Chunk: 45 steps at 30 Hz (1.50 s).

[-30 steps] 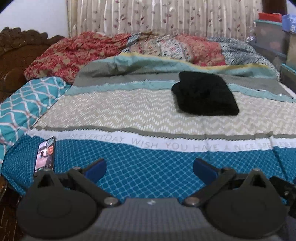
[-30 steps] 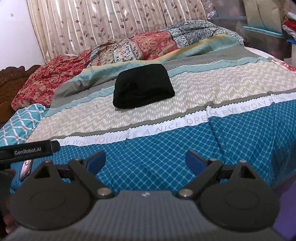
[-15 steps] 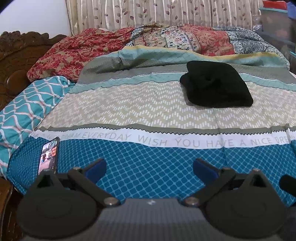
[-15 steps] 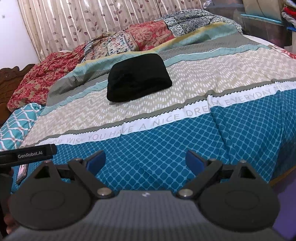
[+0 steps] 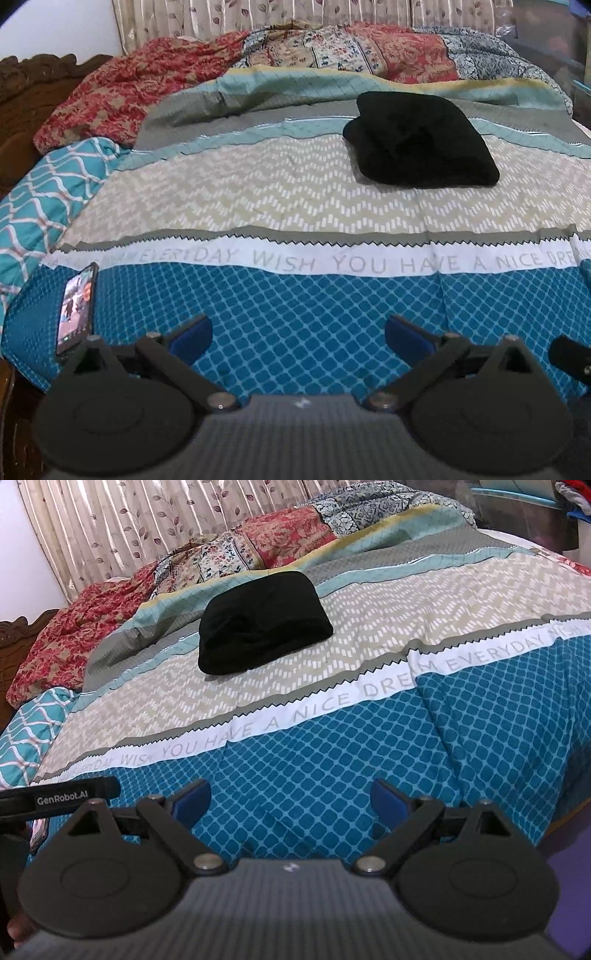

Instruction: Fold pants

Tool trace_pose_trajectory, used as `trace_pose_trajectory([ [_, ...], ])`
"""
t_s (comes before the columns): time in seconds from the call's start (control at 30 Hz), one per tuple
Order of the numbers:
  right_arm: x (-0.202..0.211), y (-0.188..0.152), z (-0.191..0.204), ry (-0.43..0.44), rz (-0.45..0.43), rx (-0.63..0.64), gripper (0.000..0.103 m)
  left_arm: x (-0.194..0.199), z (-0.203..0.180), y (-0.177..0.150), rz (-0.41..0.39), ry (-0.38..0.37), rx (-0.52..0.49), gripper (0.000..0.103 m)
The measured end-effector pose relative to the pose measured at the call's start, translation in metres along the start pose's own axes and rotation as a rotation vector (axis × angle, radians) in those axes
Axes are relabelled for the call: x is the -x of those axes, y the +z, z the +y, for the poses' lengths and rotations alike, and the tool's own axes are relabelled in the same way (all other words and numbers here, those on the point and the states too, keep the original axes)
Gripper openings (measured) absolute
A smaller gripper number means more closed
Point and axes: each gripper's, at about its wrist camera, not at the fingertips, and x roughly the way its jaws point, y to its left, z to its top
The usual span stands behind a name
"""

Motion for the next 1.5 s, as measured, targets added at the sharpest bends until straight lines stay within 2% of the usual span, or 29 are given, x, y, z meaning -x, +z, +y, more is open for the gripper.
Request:
trace_pose_trajectory([
  [0.97,-0.009,0.004,-0.012,-0.001,0.021,-0.011,0.095,-0.015,-0.005,-0.002,0.055,-0.014,-0.021,0.103],
  [1.33,0.000,0.008,-0.004,-0.012,-0.052,0.023,0.095,-0.012,-0.005,-0.001,0.064,-0.029,-0.013,0.103],
  [1.5,-0.001,0.009,-0.003,-0.014,-0.052,0.025,0.095,-0.009,-0.005,-0.001,0.061,-0.038,-0.015,0.103],
])
